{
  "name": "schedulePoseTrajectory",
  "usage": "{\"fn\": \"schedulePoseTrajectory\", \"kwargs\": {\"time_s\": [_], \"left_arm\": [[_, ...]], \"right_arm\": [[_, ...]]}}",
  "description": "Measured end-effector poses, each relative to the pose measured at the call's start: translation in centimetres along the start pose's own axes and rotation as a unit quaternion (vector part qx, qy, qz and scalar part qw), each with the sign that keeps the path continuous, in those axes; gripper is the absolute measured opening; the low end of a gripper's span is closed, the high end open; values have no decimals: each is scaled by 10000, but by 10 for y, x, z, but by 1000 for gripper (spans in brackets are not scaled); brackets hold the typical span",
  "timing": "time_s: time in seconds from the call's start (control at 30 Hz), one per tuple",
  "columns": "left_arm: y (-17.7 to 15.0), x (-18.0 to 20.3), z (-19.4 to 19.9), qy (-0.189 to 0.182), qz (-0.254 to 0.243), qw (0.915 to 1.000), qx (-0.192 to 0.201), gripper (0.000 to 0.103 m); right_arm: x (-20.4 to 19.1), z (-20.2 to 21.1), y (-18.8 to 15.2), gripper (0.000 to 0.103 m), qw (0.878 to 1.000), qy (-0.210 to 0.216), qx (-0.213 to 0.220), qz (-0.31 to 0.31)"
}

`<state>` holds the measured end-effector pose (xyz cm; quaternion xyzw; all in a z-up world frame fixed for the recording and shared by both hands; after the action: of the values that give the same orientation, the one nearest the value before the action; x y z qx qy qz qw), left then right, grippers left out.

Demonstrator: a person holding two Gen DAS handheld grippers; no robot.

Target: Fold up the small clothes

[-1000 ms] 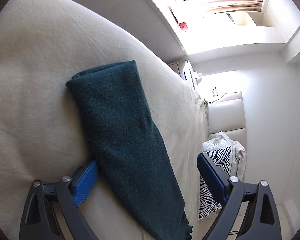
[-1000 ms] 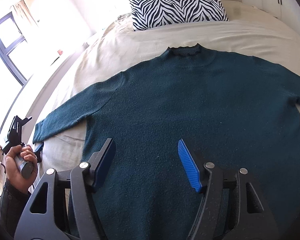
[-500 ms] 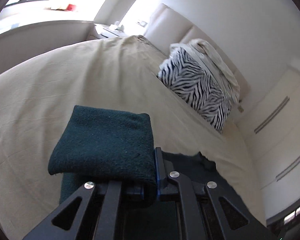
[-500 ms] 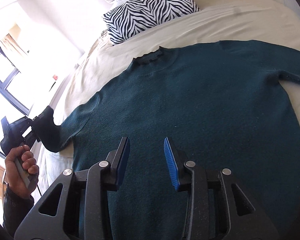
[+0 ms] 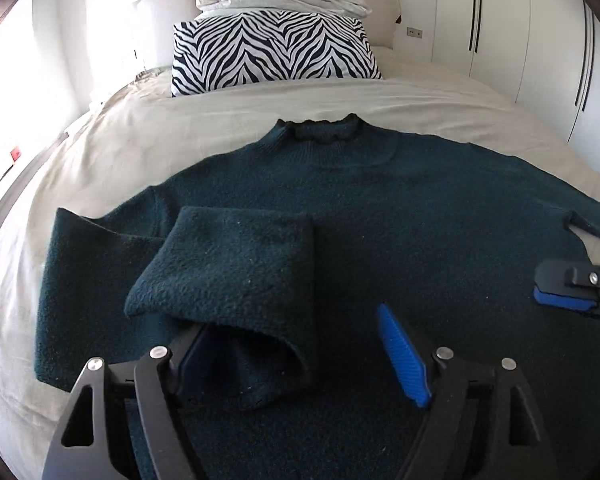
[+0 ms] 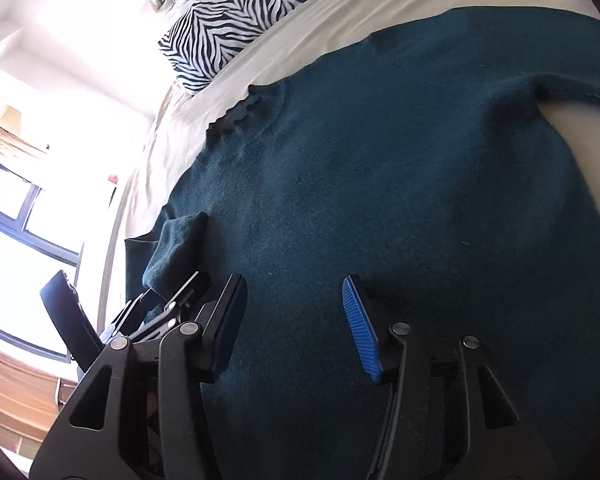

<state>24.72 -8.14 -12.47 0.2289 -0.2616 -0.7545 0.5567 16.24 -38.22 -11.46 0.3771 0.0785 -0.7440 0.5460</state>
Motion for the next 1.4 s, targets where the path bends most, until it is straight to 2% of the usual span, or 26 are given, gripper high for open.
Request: {"fn": "schedulePoseTrajectory", "kwargs": {"time_s": [0.07, 0.1, 0.17, 0.23, 0.3, 0.4, 0.47, 0.53, 0.6, 0.67, 0.73, 0.83, 0.93, 1.03, 1.07, 1.1, 1.13, 1.2, 1.23, 1.27, 1.33, 1.4], "left_arm": [[-2, 2, 1, 160, -240, 9996, 11, 80], [-2, -1, 2, 162, -207, 9997, 17, 80], [-1, -18, 8, -52, 331, 9994, 117, 80], [-4, -46, 18, -444, 1144, 9921, 275, 83], [-11, -72, 25, -724, 1874, 9787, 419, 90], [-24, -101, 31, -1043, 2609, 9580, 566, 91], [-34, -123, 43, -1359, 3203, 9339, 825, 91], [-48, -144, 55, -1378, 3725, 9113, 1082, 91], [-65, -161, 60, -1359, 4127, 8926, 1202, 91], [-79, -171, 58, -1329, 4354, 8828, 1162, 90], [-88, -174, 59, -1376, 4383, 8802, 1189, 86], [-90, -171, 60, -1327, 4254, 8853, 1325, 85], [-88, -169, 61, -1268, 4169, 8893, 1385, 85], [-88, -168, 59, -1280, 4161, 8893, 1397, 85], [-87, -167, 57, -1284, 4158, 8894, 1400, 85], [-87, -166, 57, -1281, 4152, 8896, 1404, 85], [-87, -166, 56, -1269, 4142, 8904, 1399, 85], [-86, -164, 55, -1230, 4112, 8926, 1379, 86], [-86, -164, 54, -1219, 4100, 8934, 1376, 86], [-86, -164, 54, -1222, 4095, 8935, 1378, 86], [-87, -165, 54, -1222, 4099, 8932, 1386, 86], [-87, -163, 54, -1181, 4072, 8952, 1373, 87]], "right_arm": [[-19, -21, 7, 50, 9997, 137, -175, 126], [-27, -28, 10, 50, 9995, 172, -216, 155], [-40, -41, 16, 50, 9993, 167, -283, 180], [-55, -48, 22, 50, 9989, 113, -312, 319], [-71, -53, 27, 50, 9971, -80, -284, 708], [-101, -66, 28, 50, 9879, -456, -332, 1445], [-122, -74, 23, 50, 9802, -618, -352, 1849], [-145, -81, 15, 50, 9699, -745, -304, 2297], [-171, -88, 3, 50, 9574, -803, -224, 2765], [-196, -101, -9, 50, 9435, -852, -225, 3194], [-219, -116, -22, 50, 9276, -929, -287, 3606], [-248, -142, -42, 50, 8967, -1174, -350, 4254], [-260, -172, -55, 48, 8655, -1615, -474, 4718], [-260, -200, -56, 45, 8469, -1986, -531, 4903], [-259, -201, -54, 36, 8450, -2022, -468, 4928], [-260, -201, -51, 28, 8453, -2066, -430, 4908], [-260, -199, -47, 26, 8502, -2074, -369, 4825], [-254, -189, -33, 15, 8693, -1956, -199, 4535], [-251, -182, -25, 14, 8786, -1936, -86, 4364], [-243, -170, -13, 14, 8901, -1886, 27, 4149], [-224, -141, 7, 14, 9232, -1488, 278, 3533], [-194, -113, 21, 14, 9461, -1285, 525, 2924]]}}
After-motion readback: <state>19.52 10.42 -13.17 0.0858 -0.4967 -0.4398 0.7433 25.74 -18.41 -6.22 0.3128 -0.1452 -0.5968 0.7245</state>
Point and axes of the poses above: each gripper's, at about its wrist camera, not at the fingertips, and z roughly against the way its jaws point, x to its right, y to its top, the point moved 4 cm from there along -z, roughly the way its jaws point, and after that the axes turned 1 degree about -x, right-handed, at the moved point
